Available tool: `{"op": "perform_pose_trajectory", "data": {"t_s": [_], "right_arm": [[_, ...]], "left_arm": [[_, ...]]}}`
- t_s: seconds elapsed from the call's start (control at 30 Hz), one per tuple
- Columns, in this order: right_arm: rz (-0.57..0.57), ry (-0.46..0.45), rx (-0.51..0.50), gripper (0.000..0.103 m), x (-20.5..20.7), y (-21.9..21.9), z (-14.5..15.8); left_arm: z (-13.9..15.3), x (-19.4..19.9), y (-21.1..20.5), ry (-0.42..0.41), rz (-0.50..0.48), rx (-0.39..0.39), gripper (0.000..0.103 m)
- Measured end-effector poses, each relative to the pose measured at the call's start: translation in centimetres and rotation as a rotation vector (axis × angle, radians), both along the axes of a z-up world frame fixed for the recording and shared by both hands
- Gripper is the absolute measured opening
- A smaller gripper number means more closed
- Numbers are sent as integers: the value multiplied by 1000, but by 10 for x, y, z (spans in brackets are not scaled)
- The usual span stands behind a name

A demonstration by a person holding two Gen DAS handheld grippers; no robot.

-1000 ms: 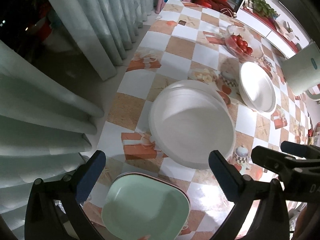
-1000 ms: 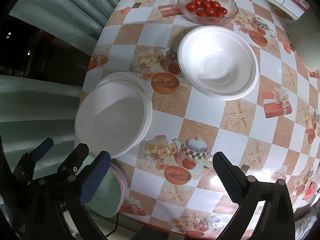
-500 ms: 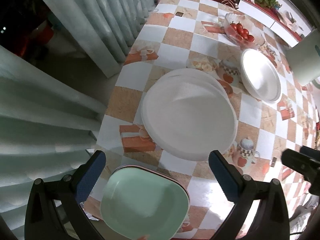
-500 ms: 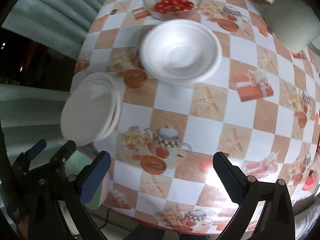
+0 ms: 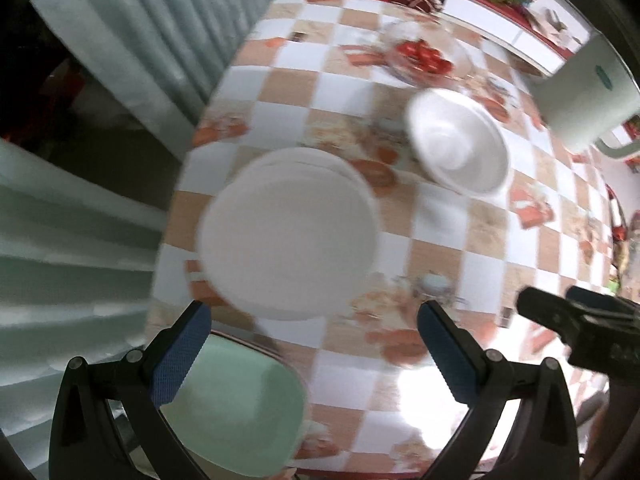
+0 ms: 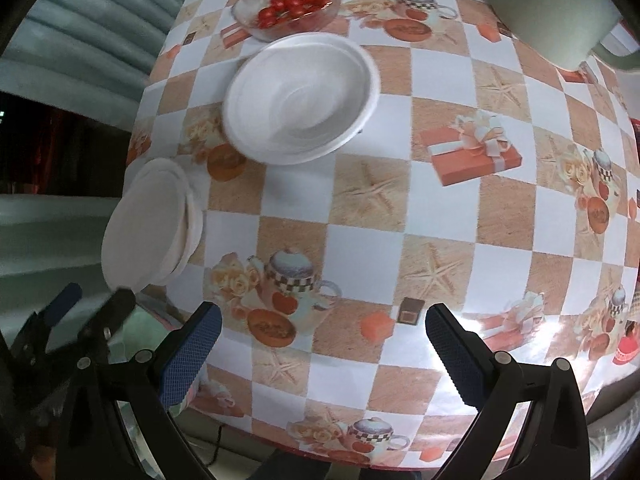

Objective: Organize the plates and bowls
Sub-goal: 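Move both grippers to the white plate beside the tomato bowl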

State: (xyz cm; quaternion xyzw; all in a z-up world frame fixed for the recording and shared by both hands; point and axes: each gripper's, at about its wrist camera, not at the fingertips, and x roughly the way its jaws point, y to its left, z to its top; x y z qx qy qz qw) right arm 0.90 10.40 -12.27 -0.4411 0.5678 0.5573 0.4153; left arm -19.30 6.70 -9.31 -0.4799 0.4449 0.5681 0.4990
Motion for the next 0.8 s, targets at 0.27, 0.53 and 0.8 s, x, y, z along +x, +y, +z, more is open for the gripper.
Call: {"op": "perform_pose_trajectory", "data": {"t_s": [0.27, 0.53, 0.8], "right_arm": [[-65, -22, -7, 103, 38, 21, -9], [-96, -21, -2, 103, 54, 53, -15], [-121, -30, 5, 103, 54, 90, -31]], "left_arm": [[5, 36, 24, 30, -23, 8, 103], [-2, 54, 70, -3, -38, 3, 103], [-16, 64, 118, 58, -79, 27, 101]]}}
